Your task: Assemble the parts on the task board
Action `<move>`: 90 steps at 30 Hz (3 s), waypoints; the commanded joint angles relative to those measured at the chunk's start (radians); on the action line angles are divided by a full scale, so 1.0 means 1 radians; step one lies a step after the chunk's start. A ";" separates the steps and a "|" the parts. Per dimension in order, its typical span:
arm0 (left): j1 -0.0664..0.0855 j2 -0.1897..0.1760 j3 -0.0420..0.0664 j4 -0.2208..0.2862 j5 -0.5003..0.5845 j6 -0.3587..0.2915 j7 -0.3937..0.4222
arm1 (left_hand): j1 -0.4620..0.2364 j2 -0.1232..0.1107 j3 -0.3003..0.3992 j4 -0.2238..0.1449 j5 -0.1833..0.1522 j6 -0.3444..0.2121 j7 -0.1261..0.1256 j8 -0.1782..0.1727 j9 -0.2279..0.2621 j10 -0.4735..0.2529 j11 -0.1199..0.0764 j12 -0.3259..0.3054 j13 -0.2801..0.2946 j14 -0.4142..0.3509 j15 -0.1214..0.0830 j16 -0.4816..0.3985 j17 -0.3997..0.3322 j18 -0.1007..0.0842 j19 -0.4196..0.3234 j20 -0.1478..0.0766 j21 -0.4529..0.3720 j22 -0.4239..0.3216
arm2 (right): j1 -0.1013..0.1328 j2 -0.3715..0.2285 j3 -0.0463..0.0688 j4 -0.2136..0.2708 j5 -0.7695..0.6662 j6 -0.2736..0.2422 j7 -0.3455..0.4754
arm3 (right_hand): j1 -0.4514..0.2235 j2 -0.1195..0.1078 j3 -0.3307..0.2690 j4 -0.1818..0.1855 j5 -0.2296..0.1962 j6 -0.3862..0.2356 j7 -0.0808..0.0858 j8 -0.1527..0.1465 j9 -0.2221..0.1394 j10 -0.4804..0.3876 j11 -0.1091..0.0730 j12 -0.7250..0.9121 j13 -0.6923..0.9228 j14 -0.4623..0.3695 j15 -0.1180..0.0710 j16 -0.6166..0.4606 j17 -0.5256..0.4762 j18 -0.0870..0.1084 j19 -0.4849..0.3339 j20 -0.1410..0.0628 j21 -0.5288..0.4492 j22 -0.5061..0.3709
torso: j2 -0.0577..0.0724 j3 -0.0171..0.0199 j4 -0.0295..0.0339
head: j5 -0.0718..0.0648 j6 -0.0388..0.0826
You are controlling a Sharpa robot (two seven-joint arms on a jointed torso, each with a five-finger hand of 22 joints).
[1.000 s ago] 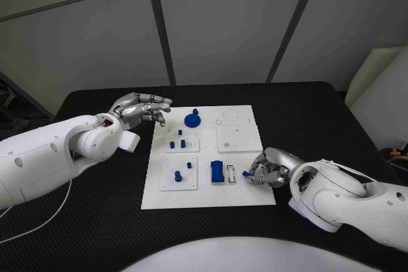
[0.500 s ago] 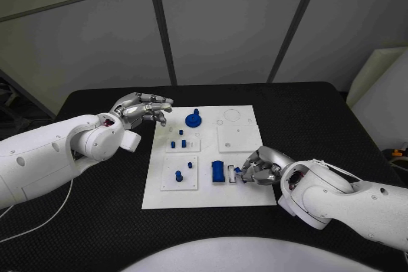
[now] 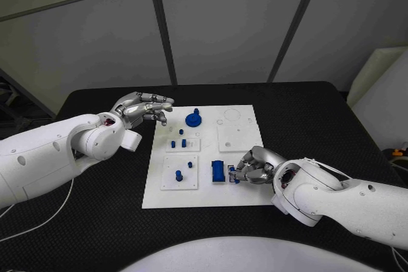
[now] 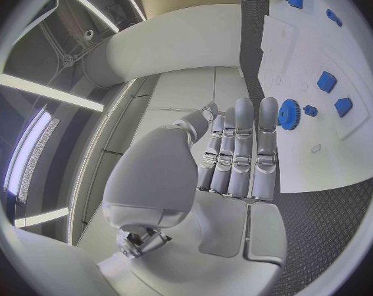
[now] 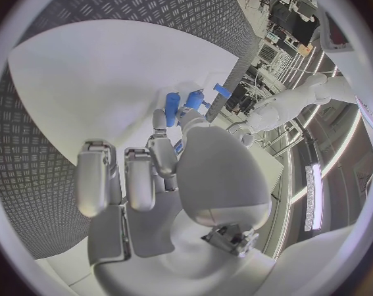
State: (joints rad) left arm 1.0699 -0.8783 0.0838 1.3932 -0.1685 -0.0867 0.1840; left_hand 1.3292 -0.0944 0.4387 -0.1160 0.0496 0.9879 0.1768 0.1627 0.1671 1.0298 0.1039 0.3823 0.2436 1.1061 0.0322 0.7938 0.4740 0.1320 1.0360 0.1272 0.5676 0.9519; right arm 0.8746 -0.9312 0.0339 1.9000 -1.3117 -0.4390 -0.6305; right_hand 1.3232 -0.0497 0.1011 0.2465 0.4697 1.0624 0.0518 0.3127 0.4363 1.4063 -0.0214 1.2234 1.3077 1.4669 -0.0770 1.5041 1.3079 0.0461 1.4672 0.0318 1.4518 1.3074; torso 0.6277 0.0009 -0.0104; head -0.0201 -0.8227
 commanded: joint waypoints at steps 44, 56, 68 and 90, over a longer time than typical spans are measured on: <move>0.001 0.000 0.001 0.000 0.003 0.015 0.001 | -0.002 0.004 -0.004 -0.001 0.001 -0.007 -0.001 0.008 -0.002 -0.008 0.002 0.004 0.001 -0.004 0.000 -0.003 -0.002 0.050 0.003 0.004 -0.007 -0.002 | 0.002 0.005 0.000 -0.017 -0.016 0.021 0.033 | -0.044 0.011 -0.131 -0.025 -0.165 0.009 0.001 -0.004 0.026 0.005 0.001 0.009 0.015 0.085 -0.009 0.004 0.181 -0.008 0.037 -0.009 0.000 0.114 | -0.002 0.0003 -0.0002 | 0.000 -0.002; 0.001 0.002 0.001 -0.009 0.004 0.002 0.015 | -0.003 0.004 -0.004 -0.001 0.001 -0.008 -0.001 0.009 -0.002 -0.011 0.002 0.006 0.002 -0.005 0.001 -0.002 -0.003 0.050 0.003 0.004 -0.008 -0.003 | 0.035 -0.034 0.002 -0.070 0.167 -0.051 0.342 | -0.002 0.011 -0.157 -0.035 -0.227 -0.066 0.039 -0.055 0.013 -0.094 0.033 -0.160 -0.099 0.057 0.016 -0.079 0.085 0.017 -0.020 0.011 -0.094 0.006 | -0.015 -0.0002 -0.0059 | -0.005 0.014; 0.000 0.023 0.001 -0.064 0.136 -0.156 0.153 | -0.036 0.000 0.000 0.023 0.000 -0.016 -0.004 0.023 -0.008 -0.029 0.013 -0.009 -0.027 -0.119 0.029 -0.151 -0.086 0.042 -0.120 0.030 -0.130 -0.073 | 0.172 0.056 0.004 -0.376 0.844 -0.013 0.778 | 0.122 0.062 -0.147 -0.031 -0.225 -0.129 0.098 -0.165 -0.046 -0.379 0.090 -0.729 -0.560 -0.190 0.068 -0.846 -0.563 0.139 -0.340 0.062 -0.787 -0.666 | -0.078 -0.0187 -0.0165 | -0.031 0.048; -0.014 0.153 -0.004 -0.215 0.235 -0.274 0.220 | -0.545 0.094 -0.208 0.116 -0.050 -0.409 -0.095 -0.163 -0.167 -0.442 -0.006 -0.382 -0.244 -0.590 0.056 -0.794 -0.474 -0.040 -0.695 0.053 -0.568 -0.698 | 0.201 0.319 0.003 -0.800 1.058 0.035 0.902 | -0.395 0.050 -0.101 -0.104 -0.329 -0.472 0.050 -0.313 -0.340 -0.733 0.113 -1.223 -1.308 -0.811 0.149 -1.504 -1.166 0.074 -0.843 0.110 -1.452 -1.186 | -0.103 -0.0149 -0.0150 | -0.018 0.134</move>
State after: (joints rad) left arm 1.0540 -0.7258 0.0798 1.1686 0.0731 -0.3484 0.3987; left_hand 1.0632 -0.0433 0.3130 -0.0154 0.0252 0.7850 0.1111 0.0344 0.0343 0.7978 0.1329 0.0437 0.0322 0.6994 0.1196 0.0759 0.0869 0.1309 0.4630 0.2442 0.0312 0.3449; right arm 1.0745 -0.6100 0.0370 1.0901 -0.2574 -0.3870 0.2639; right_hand 1.2585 0.0001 0.0148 0.1932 0.1907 0.8003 0.1376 0.0333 0.1301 0.9129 0.1244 0.0384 0.0527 0.8901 0.0969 0.0313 0.1928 0.1702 0.8468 0.1920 0.0467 0.1651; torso 0.5232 -0.0151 -0.0283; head -0.0404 -0.6940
